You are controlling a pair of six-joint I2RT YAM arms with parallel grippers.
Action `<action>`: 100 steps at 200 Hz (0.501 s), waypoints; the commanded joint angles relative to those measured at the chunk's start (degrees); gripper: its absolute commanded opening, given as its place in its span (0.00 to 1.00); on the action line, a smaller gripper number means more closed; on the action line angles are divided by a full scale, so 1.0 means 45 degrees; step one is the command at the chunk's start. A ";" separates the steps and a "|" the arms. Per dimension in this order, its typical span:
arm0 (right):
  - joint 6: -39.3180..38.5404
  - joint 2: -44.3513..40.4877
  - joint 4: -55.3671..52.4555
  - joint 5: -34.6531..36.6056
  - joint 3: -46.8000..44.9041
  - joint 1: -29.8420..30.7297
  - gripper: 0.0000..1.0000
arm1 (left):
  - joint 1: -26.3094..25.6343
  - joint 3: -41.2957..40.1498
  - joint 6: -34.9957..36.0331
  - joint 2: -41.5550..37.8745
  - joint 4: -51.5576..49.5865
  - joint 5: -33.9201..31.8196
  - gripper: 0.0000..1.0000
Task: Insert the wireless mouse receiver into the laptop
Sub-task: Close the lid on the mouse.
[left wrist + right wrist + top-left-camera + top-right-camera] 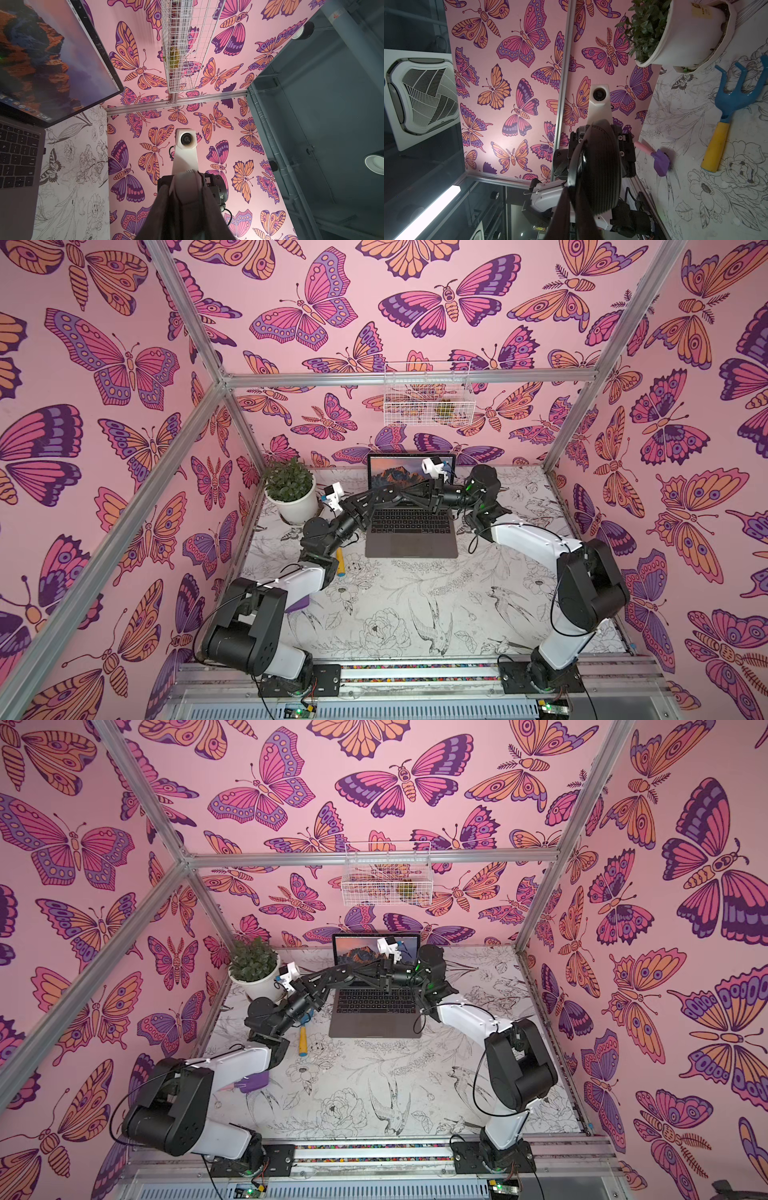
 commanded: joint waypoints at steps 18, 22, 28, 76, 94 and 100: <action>-0.1152 -0.0097 -0.1505 0.0261 0.0470 0.0112 0.14 | -0.0072 0.0011 -0.0113 -0.0042 0.1244 0.0196 0.00; -0.1215 -0.0111 -0.1599 0.0271 0.0492 0.0102 0.15 | -0.0072 0.0010 -0.0113 -0.0035 0.1247 0.0200 0.00; -0.1298 -0.0162 -0.1716 0.0270 0.0514 0.0099 0.15 | -0.0072 0.0005 -0.0113 -0.0028 0.1245 0.0184 0.00; -0.1509 -0.0197 -0.1978 0.0291 0.0533 0.0113 0.17 | -0.0072 -0.0048 -0.0113 -0.0010 0.1286 0.0143 0.00; -0.1566 -0.0240 -0.2059 0.0291 0.0509 0.0118 0.17 | -0.0072 -0.0048 -0.0113 0.0038 0.1282 0.0105 0.00; -0.1613 -0.0256 -0.2136 0.0301 0.0514 0.0108 0.17 | -0.0072 -0.0048 -0.0113 0.0042 0.1269 0.0095 0.00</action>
